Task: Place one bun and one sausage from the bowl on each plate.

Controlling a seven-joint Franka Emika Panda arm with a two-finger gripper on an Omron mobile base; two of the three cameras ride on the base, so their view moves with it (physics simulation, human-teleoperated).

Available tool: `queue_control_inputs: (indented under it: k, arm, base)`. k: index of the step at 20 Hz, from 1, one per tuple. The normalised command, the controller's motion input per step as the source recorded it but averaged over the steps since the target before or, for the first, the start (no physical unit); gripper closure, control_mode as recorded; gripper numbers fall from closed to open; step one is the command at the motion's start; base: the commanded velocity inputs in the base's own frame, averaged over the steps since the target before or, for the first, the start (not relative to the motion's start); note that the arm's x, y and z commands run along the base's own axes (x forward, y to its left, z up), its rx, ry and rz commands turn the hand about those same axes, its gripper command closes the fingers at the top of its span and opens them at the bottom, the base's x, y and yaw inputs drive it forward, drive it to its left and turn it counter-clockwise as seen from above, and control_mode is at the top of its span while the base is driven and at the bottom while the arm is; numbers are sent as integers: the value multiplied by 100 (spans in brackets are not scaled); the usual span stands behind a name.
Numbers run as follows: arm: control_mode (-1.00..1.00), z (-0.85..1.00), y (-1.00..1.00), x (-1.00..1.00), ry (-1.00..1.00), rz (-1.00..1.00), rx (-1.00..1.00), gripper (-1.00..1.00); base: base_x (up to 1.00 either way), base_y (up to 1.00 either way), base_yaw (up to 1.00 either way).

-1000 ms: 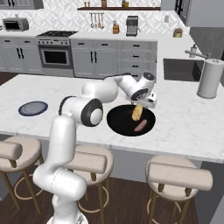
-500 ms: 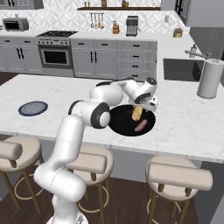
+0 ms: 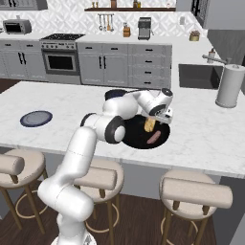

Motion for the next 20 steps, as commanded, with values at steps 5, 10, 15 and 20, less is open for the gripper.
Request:
queue_control_inputs:
  k: [5, 10, 15, 20]
  arm:
    - [-100, -17, 0, 3, 0, 0, 0, -100]
    - [-100, -11, 0, 0, 0, 0, 0, 100]
    - [-100, 0, 0, 0, 0, 0, 0, 100]
    - [-100, 16, 1, -6, 0, 0, 0, 100]
  base:
    - [0, 0, 0]
    - [0, 0, 0]
    - [0, 0, 0]
    - [0, 0, 0]
